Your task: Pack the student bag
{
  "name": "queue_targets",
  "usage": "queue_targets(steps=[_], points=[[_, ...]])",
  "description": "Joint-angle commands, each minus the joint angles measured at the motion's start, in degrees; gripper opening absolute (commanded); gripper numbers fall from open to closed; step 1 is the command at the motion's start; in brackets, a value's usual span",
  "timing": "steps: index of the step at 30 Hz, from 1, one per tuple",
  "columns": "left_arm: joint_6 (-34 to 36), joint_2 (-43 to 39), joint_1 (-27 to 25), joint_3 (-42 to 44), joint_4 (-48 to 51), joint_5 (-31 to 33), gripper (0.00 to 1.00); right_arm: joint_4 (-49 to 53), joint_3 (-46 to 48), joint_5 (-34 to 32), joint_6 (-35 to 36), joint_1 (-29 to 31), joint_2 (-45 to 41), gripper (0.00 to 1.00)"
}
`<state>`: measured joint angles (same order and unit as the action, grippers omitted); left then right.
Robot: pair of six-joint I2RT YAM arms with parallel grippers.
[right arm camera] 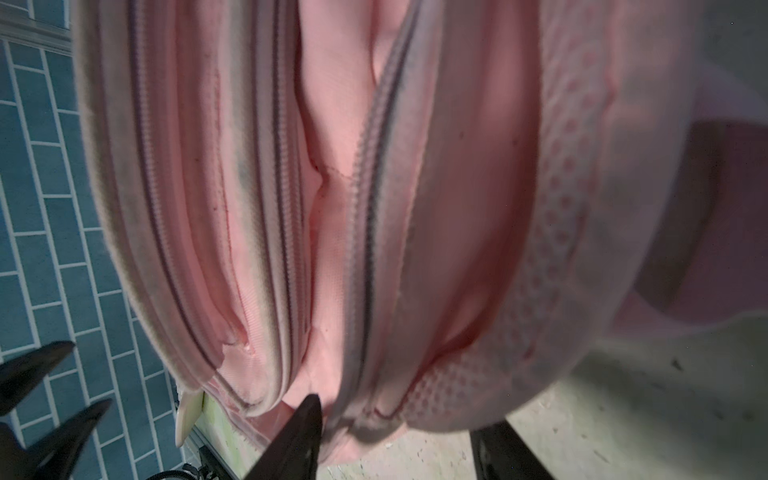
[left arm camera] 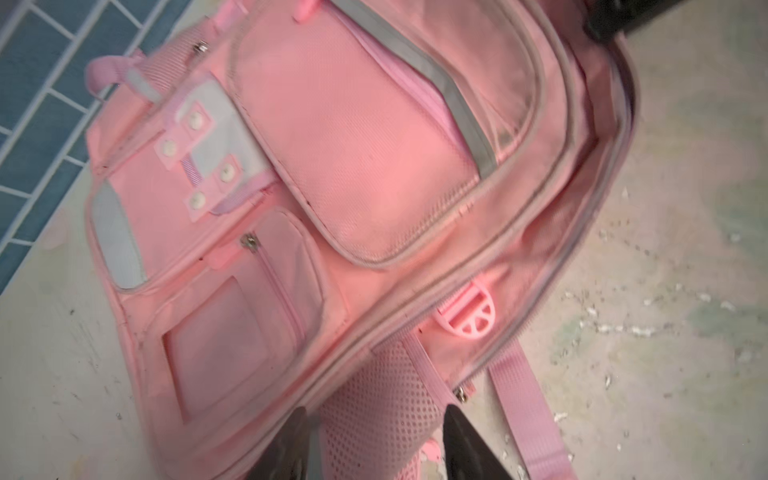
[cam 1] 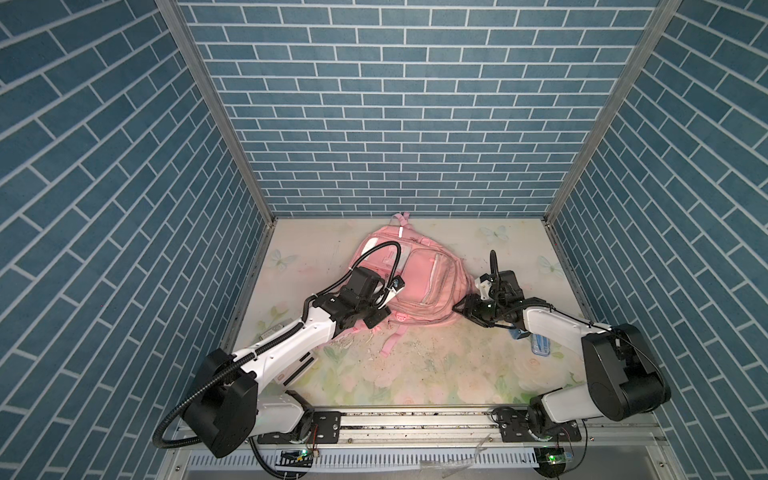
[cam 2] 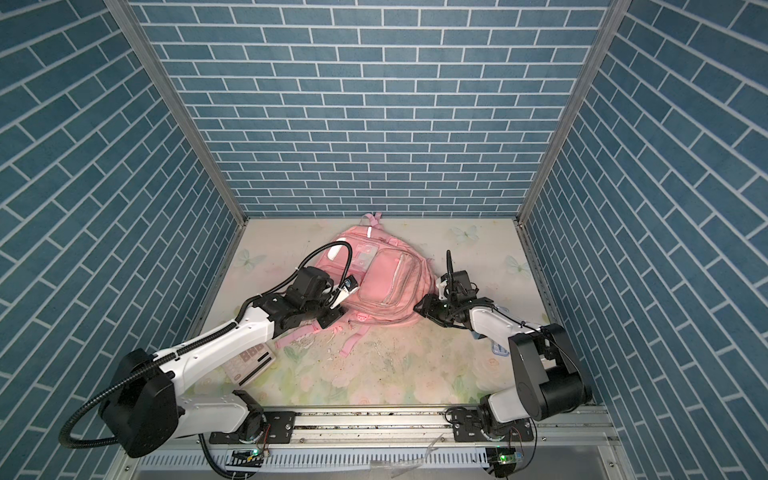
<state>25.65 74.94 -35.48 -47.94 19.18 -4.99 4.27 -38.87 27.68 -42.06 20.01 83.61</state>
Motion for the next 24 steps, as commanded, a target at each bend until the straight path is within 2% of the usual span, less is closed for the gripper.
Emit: queue_targets(steps=[1,8,15,20,24], points=[[10.3,-0.7,0.8,2.2,1.9,-1.3,0.54,-3.1,-2.7,1.3,-0.7,-1.4,1.8,0.54],[12.8,1.4,0.8,7.0,-1.8,1.9,0.60,-2.7,-8.5,4.9,0.7,-3.0,9.0,0.48],[9.5,4.9,0.8,9.6,-12.8,11.1,0.60,-0.8,-14.2,5.9,2.4,-3.1,13.6,0.42],[6.3,7.0,0.8,9.2,-18.5,13.2,0.59,2.9,-17.2,3.8,5.6,-3.1,14.3,0.41],[5.4,5.9,0.4,8.4,-17.9,12.6,0.58,6.1,-18.3,1.6,8.5,-3.2,13.6,0.41]])
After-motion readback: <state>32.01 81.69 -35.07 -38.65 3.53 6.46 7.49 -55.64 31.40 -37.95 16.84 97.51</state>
